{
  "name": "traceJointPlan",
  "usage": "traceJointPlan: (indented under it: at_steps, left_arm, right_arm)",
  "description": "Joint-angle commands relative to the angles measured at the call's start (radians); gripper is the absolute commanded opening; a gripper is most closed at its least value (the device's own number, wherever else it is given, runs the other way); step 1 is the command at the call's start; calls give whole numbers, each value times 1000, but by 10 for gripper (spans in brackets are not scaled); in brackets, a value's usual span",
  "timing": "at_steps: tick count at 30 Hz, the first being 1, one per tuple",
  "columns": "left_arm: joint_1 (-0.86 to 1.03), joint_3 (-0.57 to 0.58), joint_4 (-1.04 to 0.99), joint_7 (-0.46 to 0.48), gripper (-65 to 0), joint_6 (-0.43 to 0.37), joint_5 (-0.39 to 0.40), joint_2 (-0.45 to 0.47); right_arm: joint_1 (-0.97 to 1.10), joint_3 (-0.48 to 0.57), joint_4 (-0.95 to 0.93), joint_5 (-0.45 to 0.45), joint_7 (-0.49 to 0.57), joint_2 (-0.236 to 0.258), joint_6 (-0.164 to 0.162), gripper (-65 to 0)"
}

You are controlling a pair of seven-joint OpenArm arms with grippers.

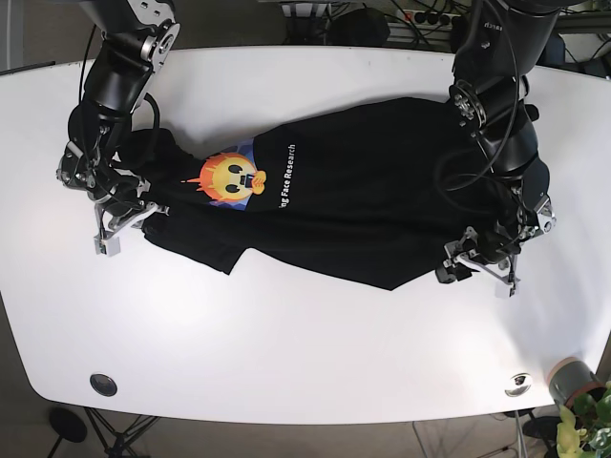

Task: Fold the T-shirt properly
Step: 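Pull the hem corner with the left gripper to straighten the shirt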

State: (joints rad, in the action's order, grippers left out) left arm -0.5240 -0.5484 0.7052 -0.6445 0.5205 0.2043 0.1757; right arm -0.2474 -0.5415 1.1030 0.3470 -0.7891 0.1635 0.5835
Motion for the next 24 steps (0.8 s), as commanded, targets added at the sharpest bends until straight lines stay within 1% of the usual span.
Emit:
traceJointPlan:
  at_steps: [1,3,8,9,10,12,13,14,19,24]
  left_arm:
    - [-14,1,-8,-53,-294,-9,-24,2]
    - [-20,8,-9,-56,-361,-9,-30,3]
    - [-22,8,-9,-56,-451,-12,-30,5]
    - [-20,8,-8,-54,-496,-12,-30,9]
    - [-18,8,-6,-53,-526,-13,-30,18]
    - [-18,8,-9,-50,-619,-15,-30,34]
    - [-18,8,-8,-50,-642,-15,-30,35]
    - [-18,8,-5,-50,-650,-15,-30,37]
    - [-22,3,23,-50,-650,-13,-29,46]
    - [-6,0,182,-61,-650,-15,-27,61]
  right_arm:
    - [-22,-1,15,22,17,12,8,-626]
    - [-22,-1,15,22,17,12,8,-626]
    - [-22,-1,15,22,17,12,8,-626]
    - [-22,-1,15,22,17,12,8,-626]
    - [-22,-1,15,22,17,12,8,-625]
    - [-22,-1,15,22,17,12,8,-625]
    - [-22,-1,15,22,17,12,8,-625]
    - [-22,-1,15,22,17,12,8,-625]
    - [-20,-1,15,22,17,12,8,-625]
    - [-20,-1,15,22,17,12,8,-625]
